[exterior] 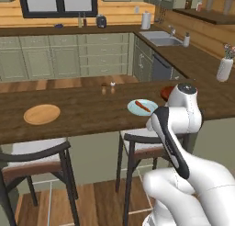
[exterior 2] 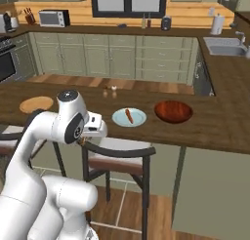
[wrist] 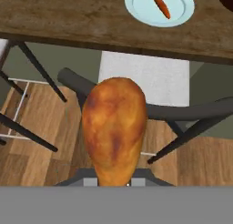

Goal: Pick the chicken drumstick and carrot from their plates and place them in the bowl. Then put the bowl in the fridge.

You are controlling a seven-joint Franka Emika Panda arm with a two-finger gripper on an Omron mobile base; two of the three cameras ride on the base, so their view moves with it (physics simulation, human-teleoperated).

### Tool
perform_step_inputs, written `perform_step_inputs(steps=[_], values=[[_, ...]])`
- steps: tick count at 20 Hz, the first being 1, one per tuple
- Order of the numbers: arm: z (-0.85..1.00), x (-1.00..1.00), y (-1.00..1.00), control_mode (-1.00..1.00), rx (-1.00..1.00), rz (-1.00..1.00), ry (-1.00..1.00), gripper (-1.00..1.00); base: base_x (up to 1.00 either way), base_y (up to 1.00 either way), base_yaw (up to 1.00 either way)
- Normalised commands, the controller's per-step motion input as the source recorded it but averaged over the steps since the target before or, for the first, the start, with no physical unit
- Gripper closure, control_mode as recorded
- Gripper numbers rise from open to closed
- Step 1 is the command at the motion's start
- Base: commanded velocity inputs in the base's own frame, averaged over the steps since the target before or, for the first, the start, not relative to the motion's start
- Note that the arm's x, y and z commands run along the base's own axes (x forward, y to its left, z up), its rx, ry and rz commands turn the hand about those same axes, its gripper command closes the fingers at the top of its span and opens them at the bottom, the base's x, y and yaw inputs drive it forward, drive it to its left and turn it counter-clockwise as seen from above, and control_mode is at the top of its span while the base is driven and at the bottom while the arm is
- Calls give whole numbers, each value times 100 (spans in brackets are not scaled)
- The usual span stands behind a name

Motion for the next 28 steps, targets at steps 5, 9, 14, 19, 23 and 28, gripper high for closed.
perform_step_inputs(steps=[5, 9, 14, 19, 23, 28], values=[[0, 0, 0, 100, 0, 0, 0, 100, 4, -100, 0], [0, 0, 0, 100, 0, 0, 0, 100, 87, -59, 2], [0, 0, 0, 100, 0, 0, 0, 100, 100, -20, 2], [0, 0, 0, 100, 0, 0, 0, 100, 49, -59, 14], [0, 0, 0, 100, 0, 0, 0, 100, -7, -81, 12], [0, 0, 0, 100, 0, 0, 0, 100, 96, -15, 5]])
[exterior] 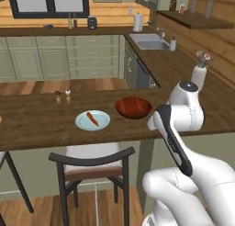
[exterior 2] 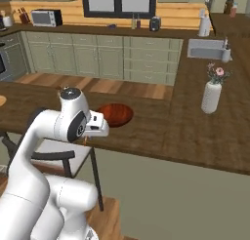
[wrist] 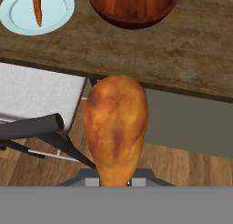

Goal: Pick the chicken drumstick and carrot from their plates and place them in the bowl. Then put the bowl in the fridge.

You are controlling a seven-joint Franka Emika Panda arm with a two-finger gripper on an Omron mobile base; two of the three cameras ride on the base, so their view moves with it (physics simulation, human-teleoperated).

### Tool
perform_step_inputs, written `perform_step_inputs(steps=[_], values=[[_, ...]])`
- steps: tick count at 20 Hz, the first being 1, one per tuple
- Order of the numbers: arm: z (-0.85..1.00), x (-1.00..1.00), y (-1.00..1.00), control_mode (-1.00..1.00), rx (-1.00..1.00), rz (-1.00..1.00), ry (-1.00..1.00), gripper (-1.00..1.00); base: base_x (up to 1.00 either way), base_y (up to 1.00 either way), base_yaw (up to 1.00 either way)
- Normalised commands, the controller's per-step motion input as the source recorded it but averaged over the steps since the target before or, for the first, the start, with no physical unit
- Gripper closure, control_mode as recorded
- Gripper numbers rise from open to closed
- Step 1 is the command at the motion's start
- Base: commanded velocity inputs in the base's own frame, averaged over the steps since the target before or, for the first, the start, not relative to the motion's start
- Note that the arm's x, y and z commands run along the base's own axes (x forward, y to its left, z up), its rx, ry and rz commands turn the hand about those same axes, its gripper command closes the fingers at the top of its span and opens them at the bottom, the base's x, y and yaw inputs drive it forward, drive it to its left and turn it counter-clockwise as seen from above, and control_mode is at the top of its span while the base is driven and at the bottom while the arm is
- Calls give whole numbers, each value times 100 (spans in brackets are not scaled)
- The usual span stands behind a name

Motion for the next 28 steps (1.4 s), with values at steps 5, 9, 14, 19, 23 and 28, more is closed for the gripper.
perform_step_inputs(steps=[5, 9, 14, 19, 23, 28], values=[[0, 0, 0, 100, 0, 0, 0, 100, 44, -58, 10], [0, 0, 0, 100, 0, 0, 0, 100, 28, -75, 8], [0, 0, 0, 100, 0, 0, 0, 100, 100, 33, 3], [0, 0, 0, 100, 0, 0, 0, 100, 94, 45, 35], [0, 0, 0, 100, 0, 0, 0, 100, 55, 39, 66], [0, 0, 0, 100, 0, 0, 0, 100, 57, -1, 35]])
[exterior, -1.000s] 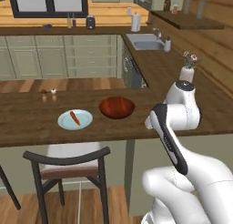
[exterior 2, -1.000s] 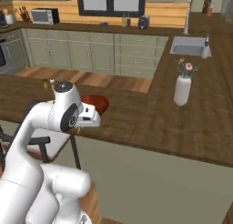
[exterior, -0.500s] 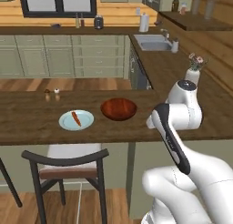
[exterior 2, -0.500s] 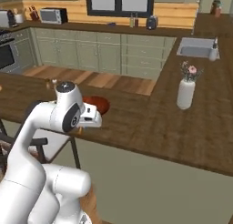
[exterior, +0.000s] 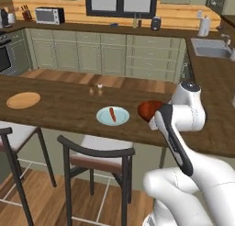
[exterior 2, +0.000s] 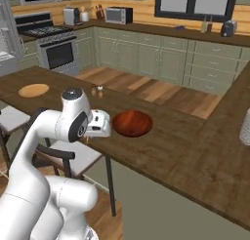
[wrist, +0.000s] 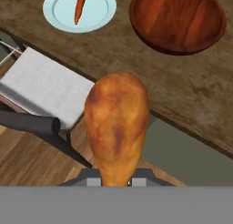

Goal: Pick the chicken drumstick and carrot from their plates and place them in the bowl. Then put the bowl in the fridge.

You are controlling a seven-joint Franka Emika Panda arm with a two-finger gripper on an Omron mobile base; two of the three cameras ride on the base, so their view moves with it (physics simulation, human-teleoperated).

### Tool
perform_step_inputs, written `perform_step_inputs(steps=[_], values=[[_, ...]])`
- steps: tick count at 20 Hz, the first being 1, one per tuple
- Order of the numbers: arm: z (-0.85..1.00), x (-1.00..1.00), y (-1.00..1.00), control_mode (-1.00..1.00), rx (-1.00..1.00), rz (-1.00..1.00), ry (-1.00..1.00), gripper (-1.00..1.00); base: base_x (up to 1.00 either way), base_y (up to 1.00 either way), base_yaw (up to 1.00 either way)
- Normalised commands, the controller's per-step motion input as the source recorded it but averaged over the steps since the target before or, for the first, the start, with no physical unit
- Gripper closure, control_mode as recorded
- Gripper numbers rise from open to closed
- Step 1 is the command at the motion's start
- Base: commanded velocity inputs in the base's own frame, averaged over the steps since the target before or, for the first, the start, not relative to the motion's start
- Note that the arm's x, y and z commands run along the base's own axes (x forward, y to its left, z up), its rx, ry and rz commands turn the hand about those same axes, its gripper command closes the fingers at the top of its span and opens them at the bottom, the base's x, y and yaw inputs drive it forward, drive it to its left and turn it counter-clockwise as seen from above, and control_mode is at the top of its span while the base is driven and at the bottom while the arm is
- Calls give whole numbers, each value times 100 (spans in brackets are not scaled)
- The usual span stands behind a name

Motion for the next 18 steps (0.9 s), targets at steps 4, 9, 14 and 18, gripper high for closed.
perform_step_inputs(steps=[4, 9, 14, 18], values=[[0, 0, 0, 100, 0, 0, 0, 100, 89, -30, 39], [4, 39, -23, -100, 2, 8, 9, 100, 25, -14, 18], [3, 98, -37, -100, -2, 0, 12, 100, 0, 0, 0], [10, 71, -51, -100, -3, -3, 2, 100, 0, 0, 0]])
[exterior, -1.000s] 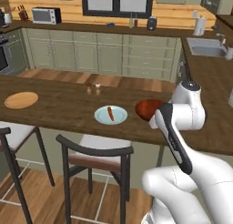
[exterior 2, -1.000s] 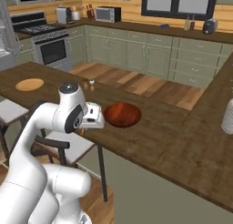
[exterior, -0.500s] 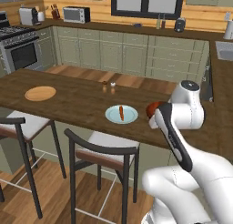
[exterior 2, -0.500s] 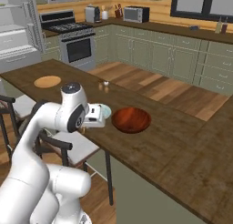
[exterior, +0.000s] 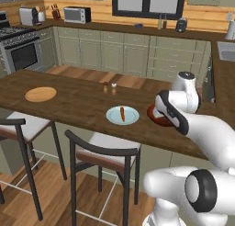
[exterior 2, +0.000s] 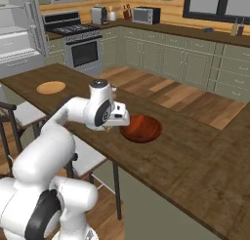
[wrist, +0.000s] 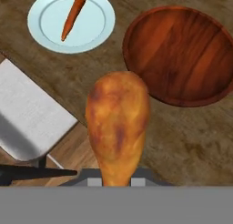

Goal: Pick the chicken drumstick and carrot from their plates and place them in the bowl. Then put the bowl in the fridge.

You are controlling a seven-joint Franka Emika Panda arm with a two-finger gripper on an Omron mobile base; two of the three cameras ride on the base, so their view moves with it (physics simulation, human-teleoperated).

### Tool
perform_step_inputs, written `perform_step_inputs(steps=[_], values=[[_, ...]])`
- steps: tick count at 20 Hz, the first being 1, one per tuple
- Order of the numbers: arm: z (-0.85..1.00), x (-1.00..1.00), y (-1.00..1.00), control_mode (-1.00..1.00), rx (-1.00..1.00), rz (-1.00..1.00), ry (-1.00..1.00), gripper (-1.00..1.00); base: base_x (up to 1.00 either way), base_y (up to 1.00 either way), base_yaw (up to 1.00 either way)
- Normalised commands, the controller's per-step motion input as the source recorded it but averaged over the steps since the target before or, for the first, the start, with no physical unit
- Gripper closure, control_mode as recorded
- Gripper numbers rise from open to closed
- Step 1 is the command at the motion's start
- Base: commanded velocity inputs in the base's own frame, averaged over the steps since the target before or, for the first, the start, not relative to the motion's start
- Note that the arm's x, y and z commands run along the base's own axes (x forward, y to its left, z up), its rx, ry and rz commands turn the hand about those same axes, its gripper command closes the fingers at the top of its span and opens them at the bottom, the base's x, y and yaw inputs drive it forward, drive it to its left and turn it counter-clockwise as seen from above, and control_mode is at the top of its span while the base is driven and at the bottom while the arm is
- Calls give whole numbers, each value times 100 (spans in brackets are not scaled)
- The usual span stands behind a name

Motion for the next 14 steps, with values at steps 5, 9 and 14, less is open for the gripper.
perform_step_inputs(steps=[5, 9, 14], values=[[-1, 59, -55, -100, 0, -1, 3, 100, 0, 0, 0], [-22, 62, -31, -100, 0, 0, 0, 100, 0, 0, 0], [-57, 64, -18, -100, 0, 1, 0, 100, 0, 0, 0]])
